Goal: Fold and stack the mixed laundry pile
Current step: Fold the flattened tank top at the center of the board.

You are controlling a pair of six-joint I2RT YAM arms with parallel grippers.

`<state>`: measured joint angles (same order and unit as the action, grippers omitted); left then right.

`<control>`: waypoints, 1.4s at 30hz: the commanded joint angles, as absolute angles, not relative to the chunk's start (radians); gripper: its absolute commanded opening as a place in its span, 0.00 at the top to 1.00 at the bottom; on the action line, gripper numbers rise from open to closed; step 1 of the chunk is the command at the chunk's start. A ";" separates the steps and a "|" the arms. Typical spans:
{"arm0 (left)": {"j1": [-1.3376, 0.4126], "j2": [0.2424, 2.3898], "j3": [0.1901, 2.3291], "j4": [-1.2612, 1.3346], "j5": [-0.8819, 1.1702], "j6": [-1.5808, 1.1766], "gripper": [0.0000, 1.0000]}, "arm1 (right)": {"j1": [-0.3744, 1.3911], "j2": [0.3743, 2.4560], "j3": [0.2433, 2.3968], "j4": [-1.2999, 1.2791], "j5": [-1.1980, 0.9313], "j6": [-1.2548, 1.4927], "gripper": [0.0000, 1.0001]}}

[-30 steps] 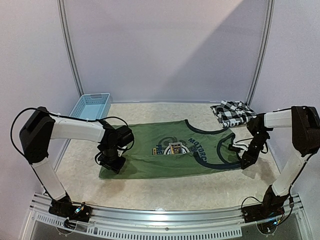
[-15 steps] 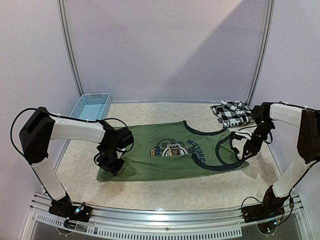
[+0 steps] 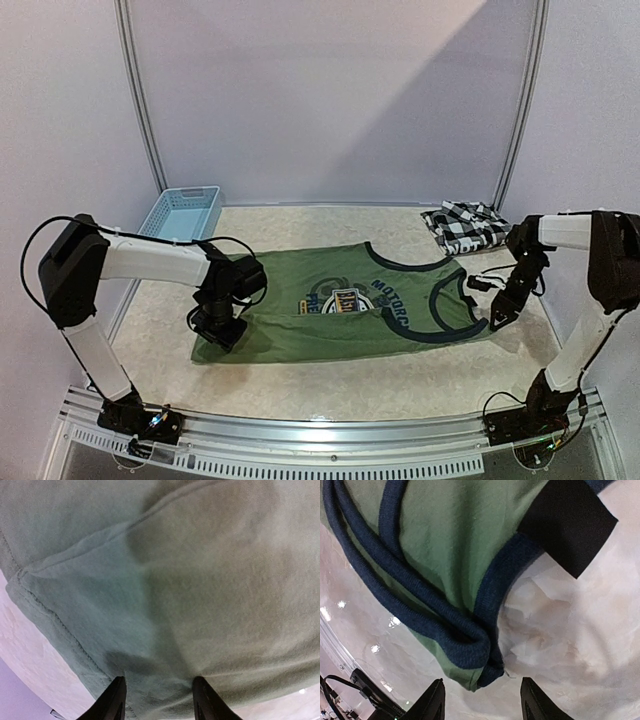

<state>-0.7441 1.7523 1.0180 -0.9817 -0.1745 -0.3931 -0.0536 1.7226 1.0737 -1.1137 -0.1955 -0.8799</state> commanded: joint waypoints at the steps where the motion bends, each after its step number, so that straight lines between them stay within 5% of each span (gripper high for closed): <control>1: -0.755 1.739 0.996 -1.003 -0.195 -0.384 0.54 | -0.055 1.783 1.087 -1.079 -0.205 -0.857 0.51; 7: -0.755 1.740 0.990 -1.002 -0.195 -0.388 0.54 | -0.055 1.864 1.109 -1.082 -0.227 -0.851 0.66; 13: -0.755 1.747 0.989 -1.006 -0.181 -0.395 0.54 | -0.058 1.901 1.113 -1.139 -0.252 -0.863 0.99; 39: -0.844 1.662 0.927 -1.156 -0.102 -0.550 0.56 | -0.069 1.742 0.911 -1.253 -0.192 -0.838 0.99; 42: -0.847 1.648 0.971 -1.204 -0.110 -0.545 0.56 | -0.070 1.728 0.945 -1.279 -0.203 -0.834 0.86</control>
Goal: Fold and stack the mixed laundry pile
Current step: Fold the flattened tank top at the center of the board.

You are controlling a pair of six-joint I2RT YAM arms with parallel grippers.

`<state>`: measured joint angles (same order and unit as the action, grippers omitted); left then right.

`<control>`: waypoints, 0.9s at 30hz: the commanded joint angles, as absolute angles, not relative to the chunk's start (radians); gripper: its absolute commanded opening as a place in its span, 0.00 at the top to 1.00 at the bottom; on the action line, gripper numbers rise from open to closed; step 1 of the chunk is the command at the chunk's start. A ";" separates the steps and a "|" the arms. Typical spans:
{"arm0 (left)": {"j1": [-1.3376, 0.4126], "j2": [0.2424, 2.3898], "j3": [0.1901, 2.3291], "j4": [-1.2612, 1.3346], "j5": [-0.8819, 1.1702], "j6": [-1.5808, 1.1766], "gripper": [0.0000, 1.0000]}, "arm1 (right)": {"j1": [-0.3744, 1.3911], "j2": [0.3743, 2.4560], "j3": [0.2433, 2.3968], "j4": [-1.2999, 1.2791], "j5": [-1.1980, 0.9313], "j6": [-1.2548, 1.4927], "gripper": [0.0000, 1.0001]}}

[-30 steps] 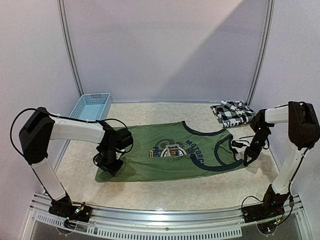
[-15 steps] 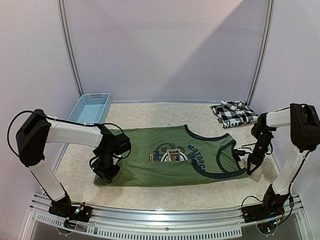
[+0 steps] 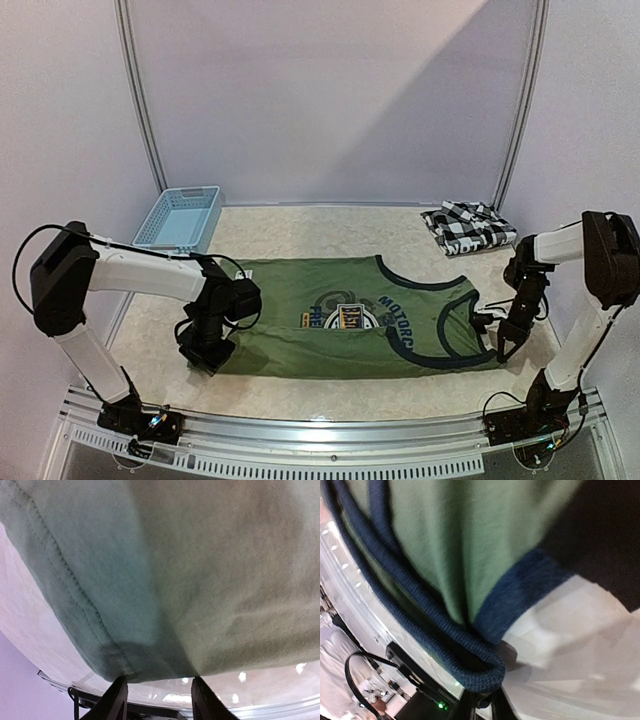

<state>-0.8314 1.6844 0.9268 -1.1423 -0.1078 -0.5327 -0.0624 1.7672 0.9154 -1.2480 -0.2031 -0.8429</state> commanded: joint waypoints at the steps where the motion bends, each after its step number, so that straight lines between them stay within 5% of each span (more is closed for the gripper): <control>1: -0.853 1.636 1.009 -1.236 -0.108 -0.543 0.56 | -0.070 1.718 0.968 -1.295 -0.208 -0.833 0.80; 4: -0.860 1.574 1.183 -1.357 -0.154 -0.524 0.54 | -0.070 1.668 1.082 -1.362 -0.210 -0.833 0.59; 7: -0.814 1.547 1.377 -1.413 -0.253 -0.477 0.46 | -0.071 1.625 1.250 -1.409 -0.213 -0.828 0.50; 11: -0.657 1.573 1.493 -1.293 -0.262 -0.372 0.38 | -0.067 1.675 1.460 -1.424 -0.266 -0.812 0.48; 27: -0.334 2.034 1.749 -0.961 -0.063 -0.212 0.38 | 0.250 2.141 1.997 -1.176 -0.454 -0.708 0.46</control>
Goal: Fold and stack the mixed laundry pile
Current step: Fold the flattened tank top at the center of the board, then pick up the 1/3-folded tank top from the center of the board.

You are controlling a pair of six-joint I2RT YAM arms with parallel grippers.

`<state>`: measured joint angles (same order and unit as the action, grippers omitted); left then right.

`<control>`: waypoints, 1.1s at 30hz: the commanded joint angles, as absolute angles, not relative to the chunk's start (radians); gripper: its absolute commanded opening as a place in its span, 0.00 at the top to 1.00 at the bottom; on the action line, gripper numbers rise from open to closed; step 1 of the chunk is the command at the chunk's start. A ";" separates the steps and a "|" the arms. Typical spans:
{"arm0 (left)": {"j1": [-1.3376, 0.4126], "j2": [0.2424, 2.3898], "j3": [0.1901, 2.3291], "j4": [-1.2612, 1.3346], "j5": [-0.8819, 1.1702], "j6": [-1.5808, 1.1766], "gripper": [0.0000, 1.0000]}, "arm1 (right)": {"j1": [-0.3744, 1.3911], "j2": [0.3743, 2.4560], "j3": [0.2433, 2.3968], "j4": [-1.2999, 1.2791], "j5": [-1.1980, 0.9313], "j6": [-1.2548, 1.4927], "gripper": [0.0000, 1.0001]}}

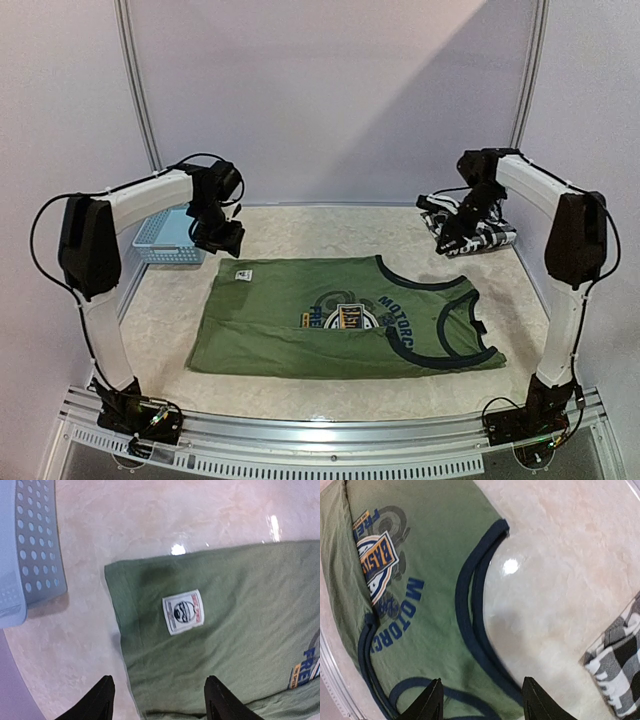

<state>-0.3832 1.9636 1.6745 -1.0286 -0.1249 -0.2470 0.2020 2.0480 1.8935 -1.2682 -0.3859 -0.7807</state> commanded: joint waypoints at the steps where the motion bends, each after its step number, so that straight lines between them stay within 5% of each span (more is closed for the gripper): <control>1: -0.330 2.053 1.761 -0.961 -0.057 -0.206 0.38 | 0.268 2.173 2.029 -1.166 -0.462 -0.689 0.46; 10: -0.328 2.056 1.764 -0.953 0.023 -0.227 0.38 | 0.350 2.555 2.467 -1.168 -0.531 -0.489 0.33; 18: -0.330 1.980 1.703 -0.946 0.057 -0.231 0.38 | 0.366 2.655 2.485 -1.076 -0.535 -0.335 0.29; 23: -0.330 1.957 1.686 -0.953 0.064 -0.219 0.38 | 0.365 2.692 2.488 -1.057 -0.560 -0.302 0.33; 33: -0.317 2.031 1.728 -0.960 0.054 -0.190 0.38 | 0.364 2.727 2.487 -1.087 -0.629 -0.308 0.55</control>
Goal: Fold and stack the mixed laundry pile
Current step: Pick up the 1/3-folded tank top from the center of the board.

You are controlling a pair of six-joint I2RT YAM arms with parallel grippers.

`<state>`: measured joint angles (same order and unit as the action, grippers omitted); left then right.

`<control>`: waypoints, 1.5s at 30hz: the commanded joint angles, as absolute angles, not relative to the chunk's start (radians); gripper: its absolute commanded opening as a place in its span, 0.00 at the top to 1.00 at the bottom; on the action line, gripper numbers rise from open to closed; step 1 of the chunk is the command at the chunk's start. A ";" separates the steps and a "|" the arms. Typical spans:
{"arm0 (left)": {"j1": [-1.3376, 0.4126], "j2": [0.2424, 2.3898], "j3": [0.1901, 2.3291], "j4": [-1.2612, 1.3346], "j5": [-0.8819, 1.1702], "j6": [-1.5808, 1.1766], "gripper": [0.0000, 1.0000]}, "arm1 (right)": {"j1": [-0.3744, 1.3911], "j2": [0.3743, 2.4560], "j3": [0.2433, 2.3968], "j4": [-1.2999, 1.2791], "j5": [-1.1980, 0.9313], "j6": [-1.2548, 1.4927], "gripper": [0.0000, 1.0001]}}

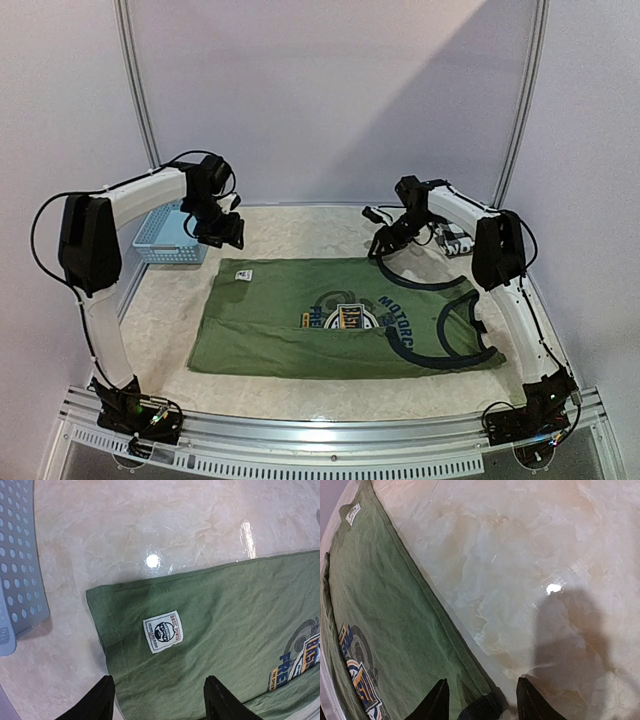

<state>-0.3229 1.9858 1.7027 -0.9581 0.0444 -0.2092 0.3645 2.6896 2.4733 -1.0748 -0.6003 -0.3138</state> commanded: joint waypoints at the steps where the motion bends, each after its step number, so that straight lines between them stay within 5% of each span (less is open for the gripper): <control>1: -0.315 2.046 1.738 -0.961 0.064 -0.193 0.38 | 0.365 2.727 2.487 -1.088 -0.629 -0.309 0.60; 12: -0.262 2.152 1.782 -0.895 0.142 -0.297 0.39 | 0.365 2.693 2.446 -1.091 -0.640 -0.336 0.99; 45: -0.170 2.350 1.896 -0.914 0.057 -0.322 0.51 | 0.365 2.689 2.430 -1.081 -0.663 -0.321 1.00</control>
